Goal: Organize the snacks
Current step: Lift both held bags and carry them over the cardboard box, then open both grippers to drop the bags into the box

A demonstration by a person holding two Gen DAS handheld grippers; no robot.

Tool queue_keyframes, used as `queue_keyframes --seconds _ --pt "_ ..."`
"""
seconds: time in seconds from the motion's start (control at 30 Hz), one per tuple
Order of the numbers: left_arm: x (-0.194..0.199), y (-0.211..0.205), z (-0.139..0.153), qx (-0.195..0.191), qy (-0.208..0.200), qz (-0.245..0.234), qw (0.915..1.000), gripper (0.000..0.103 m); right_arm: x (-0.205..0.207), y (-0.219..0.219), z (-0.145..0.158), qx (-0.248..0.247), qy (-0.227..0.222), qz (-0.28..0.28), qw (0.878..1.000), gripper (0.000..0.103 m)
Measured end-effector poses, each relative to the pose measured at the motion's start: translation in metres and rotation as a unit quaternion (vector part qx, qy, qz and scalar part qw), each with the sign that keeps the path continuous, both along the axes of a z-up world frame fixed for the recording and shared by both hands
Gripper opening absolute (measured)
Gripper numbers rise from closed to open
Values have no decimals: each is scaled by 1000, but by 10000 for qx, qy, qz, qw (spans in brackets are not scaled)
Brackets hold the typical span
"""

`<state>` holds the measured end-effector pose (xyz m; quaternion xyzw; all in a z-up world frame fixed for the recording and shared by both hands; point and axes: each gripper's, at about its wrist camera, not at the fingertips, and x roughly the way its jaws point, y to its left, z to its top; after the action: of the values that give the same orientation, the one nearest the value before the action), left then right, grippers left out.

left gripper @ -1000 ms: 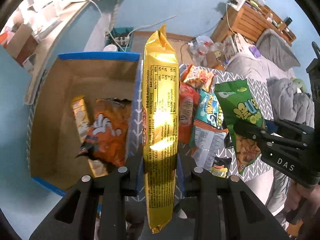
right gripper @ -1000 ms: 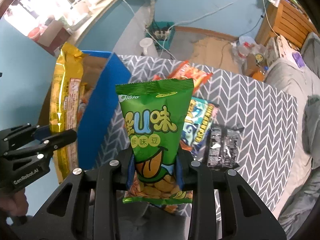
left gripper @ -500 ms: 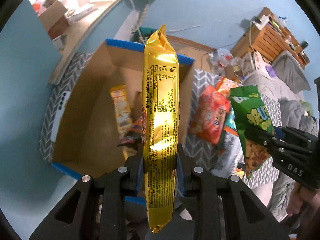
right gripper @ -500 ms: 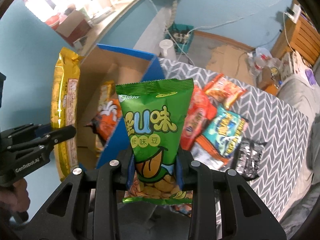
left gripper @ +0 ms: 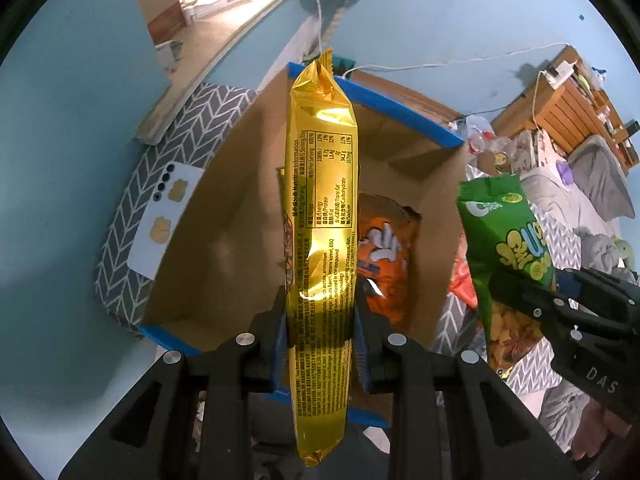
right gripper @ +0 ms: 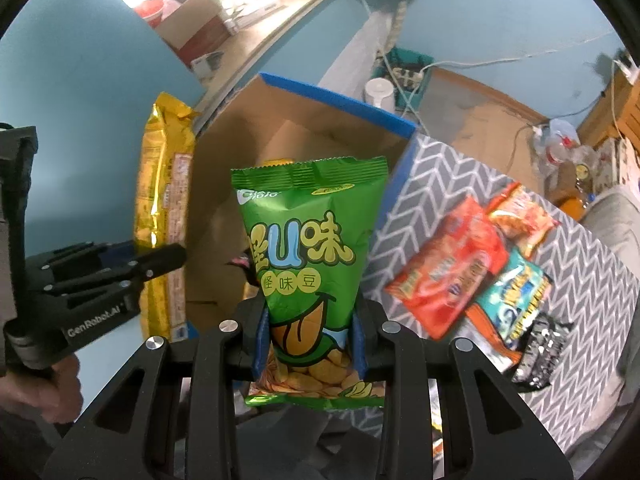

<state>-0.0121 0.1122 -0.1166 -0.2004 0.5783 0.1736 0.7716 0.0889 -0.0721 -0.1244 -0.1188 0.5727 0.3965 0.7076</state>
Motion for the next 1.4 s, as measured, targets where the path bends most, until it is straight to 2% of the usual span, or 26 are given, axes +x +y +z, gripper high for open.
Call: queue_keyframes --seconds 0.17,0.3,0.8,1.03,1.1,1.13,1.27,1.4 --pt "3 12 -11 -55 -28 47 10000 28 -1 28 -10 -50 68 141 9999 30" --pt "6 19 -16 41 -4 52 10000 28 1 46 -20 -122 162 191 9996 30" --pt "19 33 -37 175 114 58 9998 28 17 78 -47 -310 340 50 9989 31" --pt "21 36 -33 181 101 141 9997 28 20 77 -45 -345 253 -23 9991 39" --pt "20 37 -31 177 132 193 9996 28 21 75 -41 -296 256 -62 9992 53" --pt "19 37 -30 178 144 204 9995 28 21 74 -39 -277 230 -76 9993 55" --pt "16 35 -24 185 164 227 9994 38 22 71 -29 -258 72 -95 9996 58" --pt "14 30 -15 199 117 225 9995 40 21 65 -19 -255 -20 -74 9996 58"
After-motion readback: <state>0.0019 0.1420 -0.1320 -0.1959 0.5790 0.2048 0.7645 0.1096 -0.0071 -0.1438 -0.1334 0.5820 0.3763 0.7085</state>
